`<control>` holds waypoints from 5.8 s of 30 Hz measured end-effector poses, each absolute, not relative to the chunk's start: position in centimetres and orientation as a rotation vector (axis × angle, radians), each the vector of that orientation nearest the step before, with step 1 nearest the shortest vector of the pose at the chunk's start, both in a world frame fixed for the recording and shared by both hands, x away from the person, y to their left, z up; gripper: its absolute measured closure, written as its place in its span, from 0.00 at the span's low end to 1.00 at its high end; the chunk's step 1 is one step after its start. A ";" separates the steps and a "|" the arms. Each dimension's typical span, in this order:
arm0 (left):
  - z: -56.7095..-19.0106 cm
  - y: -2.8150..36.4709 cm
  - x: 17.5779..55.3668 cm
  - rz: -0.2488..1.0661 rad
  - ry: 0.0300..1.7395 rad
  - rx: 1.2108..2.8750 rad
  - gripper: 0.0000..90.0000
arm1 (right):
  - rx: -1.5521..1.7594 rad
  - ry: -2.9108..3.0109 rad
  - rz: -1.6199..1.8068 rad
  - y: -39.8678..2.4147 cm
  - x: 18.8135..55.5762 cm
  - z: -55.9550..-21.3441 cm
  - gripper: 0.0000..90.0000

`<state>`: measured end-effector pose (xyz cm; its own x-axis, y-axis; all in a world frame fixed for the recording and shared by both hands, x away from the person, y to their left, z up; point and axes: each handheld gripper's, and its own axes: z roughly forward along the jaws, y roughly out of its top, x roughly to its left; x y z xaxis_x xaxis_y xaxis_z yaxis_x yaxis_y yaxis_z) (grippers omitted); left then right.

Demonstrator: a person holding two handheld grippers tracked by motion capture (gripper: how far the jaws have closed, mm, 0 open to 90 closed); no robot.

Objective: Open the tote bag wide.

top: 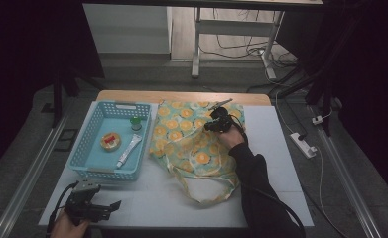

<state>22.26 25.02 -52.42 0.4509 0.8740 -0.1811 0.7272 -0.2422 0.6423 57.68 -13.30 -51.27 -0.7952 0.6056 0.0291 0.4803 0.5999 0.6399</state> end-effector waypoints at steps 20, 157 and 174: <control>-52.4 25.0 22.3 0.282 1.340 2.032 0.04 | 0.868 2.629 1.110 -14.5 54.0 -47.2 0.37; -52.4 25.4 22.3 0.265 1.364 1.994 0.03 | 0.592 2.720 1.247 -13.1 46.1 -43.2 1.00; -52.4 25.6 22.3 0.259 1.369 1.980 0.02 | 0.583 2.663 1.294 -13.0 46.2 -40.9 1.00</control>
